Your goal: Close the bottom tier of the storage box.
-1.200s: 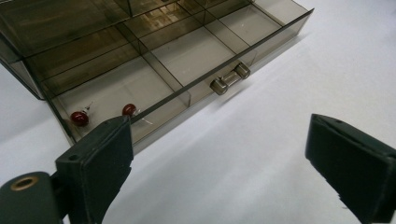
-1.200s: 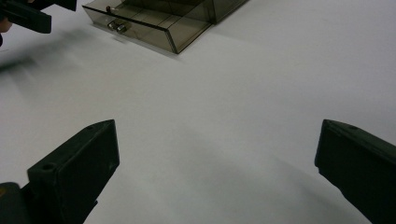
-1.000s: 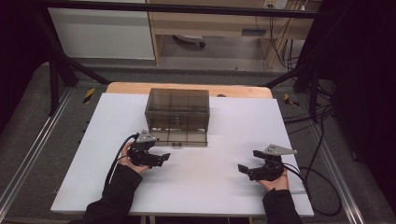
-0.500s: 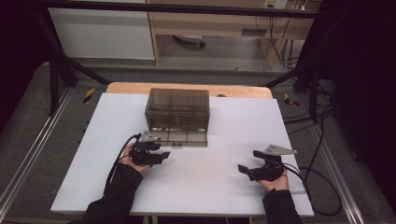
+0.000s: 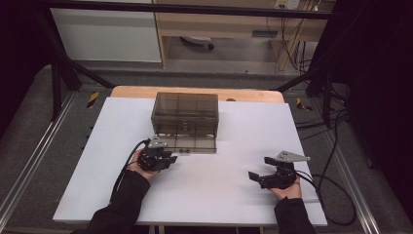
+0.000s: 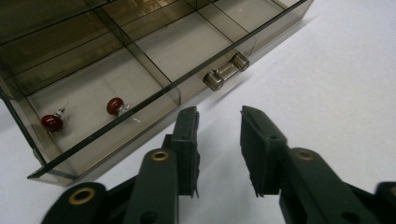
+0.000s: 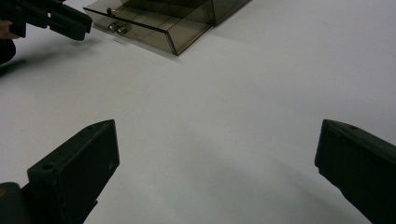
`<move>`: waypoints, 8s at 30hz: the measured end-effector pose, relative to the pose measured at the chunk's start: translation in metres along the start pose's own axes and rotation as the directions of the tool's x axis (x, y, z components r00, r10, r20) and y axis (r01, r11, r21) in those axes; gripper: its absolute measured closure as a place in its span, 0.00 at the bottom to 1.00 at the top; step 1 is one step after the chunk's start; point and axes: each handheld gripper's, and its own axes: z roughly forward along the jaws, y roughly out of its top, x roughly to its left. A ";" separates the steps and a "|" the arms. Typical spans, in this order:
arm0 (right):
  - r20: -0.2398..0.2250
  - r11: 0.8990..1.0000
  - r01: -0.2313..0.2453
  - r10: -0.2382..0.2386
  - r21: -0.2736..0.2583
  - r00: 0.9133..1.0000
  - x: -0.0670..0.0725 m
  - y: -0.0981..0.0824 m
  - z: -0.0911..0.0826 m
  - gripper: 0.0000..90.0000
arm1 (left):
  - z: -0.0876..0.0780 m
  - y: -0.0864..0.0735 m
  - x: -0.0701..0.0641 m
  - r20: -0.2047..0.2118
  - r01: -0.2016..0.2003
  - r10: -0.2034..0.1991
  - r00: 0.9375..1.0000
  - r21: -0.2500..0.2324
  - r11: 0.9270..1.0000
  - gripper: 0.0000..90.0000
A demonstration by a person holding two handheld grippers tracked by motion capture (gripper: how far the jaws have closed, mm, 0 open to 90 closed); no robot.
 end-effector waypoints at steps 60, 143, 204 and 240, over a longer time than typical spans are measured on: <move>0.003 1.000 0.000 0.000 0.003 1.000 0.000 0.000 0.000 0.01 | 0.024 0.007 0.002 -0.066 -0.017 0.015 0.998 -0.037 0.999 1.00; 0.007 1.000 0.006 -0.006 0.007 1.000 0.000 0.000 0.000 0.01 | 0.046 0.022 0.027 -0.136 0.008 -0.016 0.991 -0.063 0.998 1.00; 0.005 1.000 -0.001 0.001 0.001 1.000 0.000 0.000 -0.001 0.01 | 0.034 0.028 0.030 -0.144 0.019 -0.025 0.989 -0.044 0.999 0.94; 0.001 1.000 -0.005 0.005 -0.002 1.000 0.000 0.000 -0.001 0.01 | -0.055 -0.038 0.026 -0.041 0.038 -0.044 0.998 -0.128 0.991 0.15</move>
